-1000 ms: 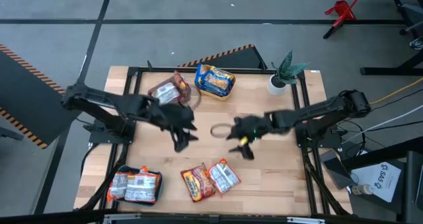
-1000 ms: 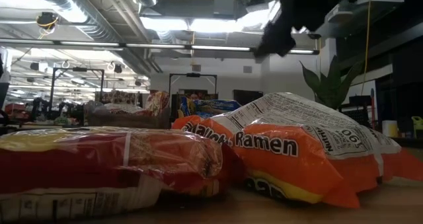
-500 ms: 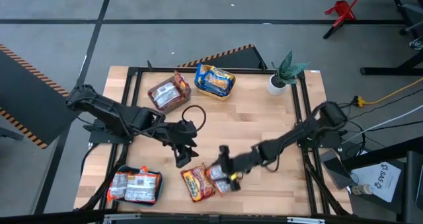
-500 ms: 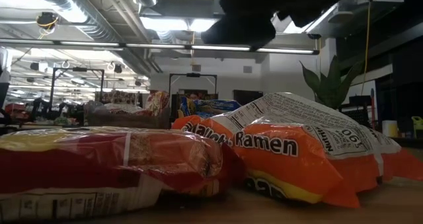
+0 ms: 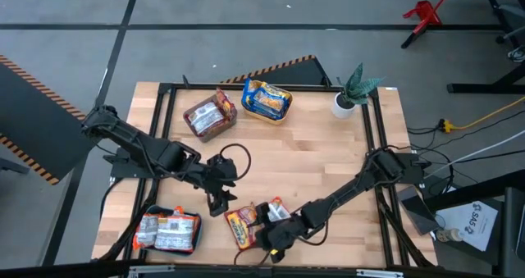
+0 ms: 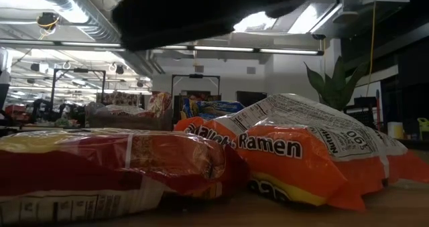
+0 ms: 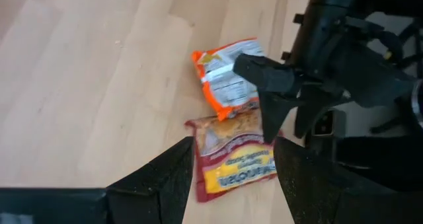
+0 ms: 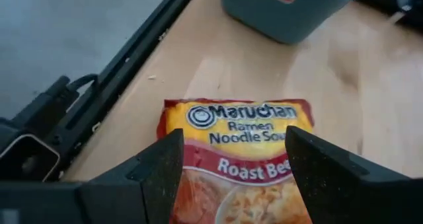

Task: Sort Maruchan noodles
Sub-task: Put the red noodle pack into the gray bin

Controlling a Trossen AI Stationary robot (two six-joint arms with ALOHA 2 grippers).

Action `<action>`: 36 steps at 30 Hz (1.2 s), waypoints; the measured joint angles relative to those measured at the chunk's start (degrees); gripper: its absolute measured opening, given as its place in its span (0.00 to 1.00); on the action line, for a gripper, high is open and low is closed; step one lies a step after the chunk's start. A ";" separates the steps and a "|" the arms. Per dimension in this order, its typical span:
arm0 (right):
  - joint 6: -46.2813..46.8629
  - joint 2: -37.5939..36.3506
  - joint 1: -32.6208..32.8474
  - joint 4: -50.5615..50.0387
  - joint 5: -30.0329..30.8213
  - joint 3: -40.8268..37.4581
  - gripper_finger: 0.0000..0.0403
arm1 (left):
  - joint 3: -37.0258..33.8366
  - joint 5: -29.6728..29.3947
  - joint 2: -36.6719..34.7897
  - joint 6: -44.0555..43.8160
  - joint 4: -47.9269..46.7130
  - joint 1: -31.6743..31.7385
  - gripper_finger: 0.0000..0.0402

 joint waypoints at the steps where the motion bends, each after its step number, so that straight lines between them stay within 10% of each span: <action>1: 0.01 0.27 -0.34 -0.13 -0.61 0.07 0.62 | 0.00 -0.31 0.00 0.01 -0.66 -0.18 0.50; 9: -0.20 4.46 -1.15 -1.77 -3.89 0.14 0.62 | 0.00 -1.30 0.01 0.32 -3.98 -0.31 0.50; 18: 0.15 3.58 -3.57 -11.92 9.58 0.18 0.62 | 0.00 -3.39 0.01 0.45 -3.89 -0.29 0.50; 36: 9.66 -6.10 -14.65 -35.22 0.91 -0.10 0.62 | -3.07 -9.13 0.03 1.86 -2.96 7.23 0.50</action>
